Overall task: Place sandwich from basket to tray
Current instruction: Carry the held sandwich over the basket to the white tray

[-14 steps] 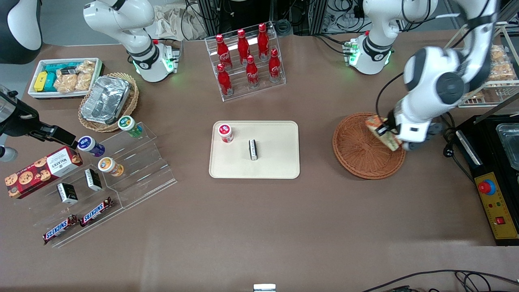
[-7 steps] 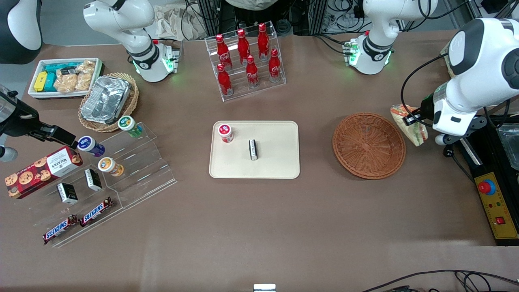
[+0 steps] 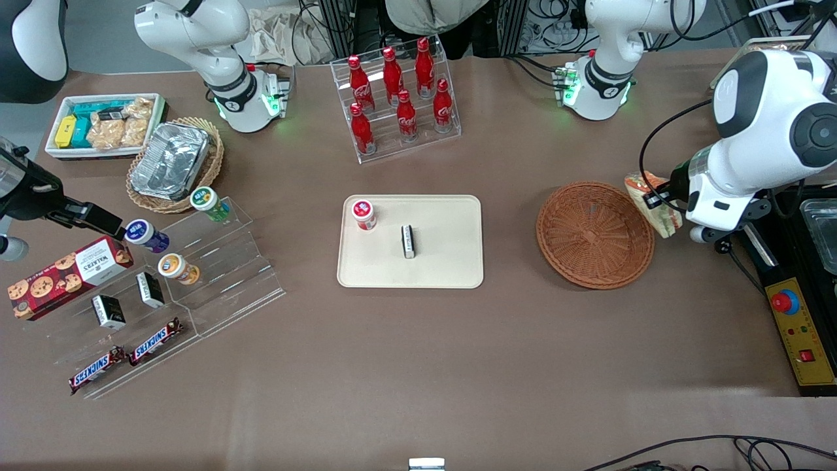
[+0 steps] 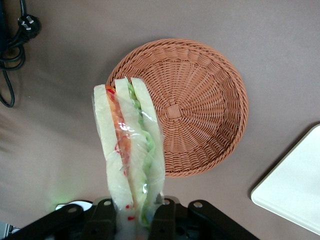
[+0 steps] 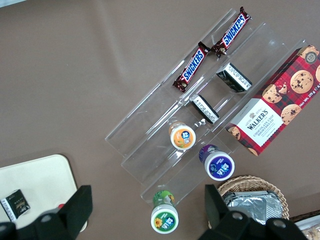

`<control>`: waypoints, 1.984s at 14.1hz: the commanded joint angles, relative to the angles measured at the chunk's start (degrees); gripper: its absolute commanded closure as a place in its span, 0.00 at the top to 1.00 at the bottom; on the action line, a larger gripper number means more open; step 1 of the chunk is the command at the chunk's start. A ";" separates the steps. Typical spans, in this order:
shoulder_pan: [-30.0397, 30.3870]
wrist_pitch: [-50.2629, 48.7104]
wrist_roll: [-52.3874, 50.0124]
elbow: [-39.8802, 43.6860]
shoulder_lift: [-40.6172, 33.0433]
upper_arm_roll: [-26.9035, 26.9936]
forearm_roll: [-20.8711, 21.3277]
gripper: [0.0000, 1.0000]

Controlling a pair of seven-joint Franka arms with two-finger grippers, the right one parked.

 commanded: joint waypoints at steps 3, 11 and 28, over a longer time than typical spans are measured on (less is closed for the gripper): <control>0.04 -0.88 1.13 2.97 -0.37 -0.35 -0.20 0.00; -0.75 -2.99 -7.19 5.09 -1.16 -8.51 -0.11 0.00; -20.78 17.28 -14.08 5.80 17.28 -13.63 -0.03 0.00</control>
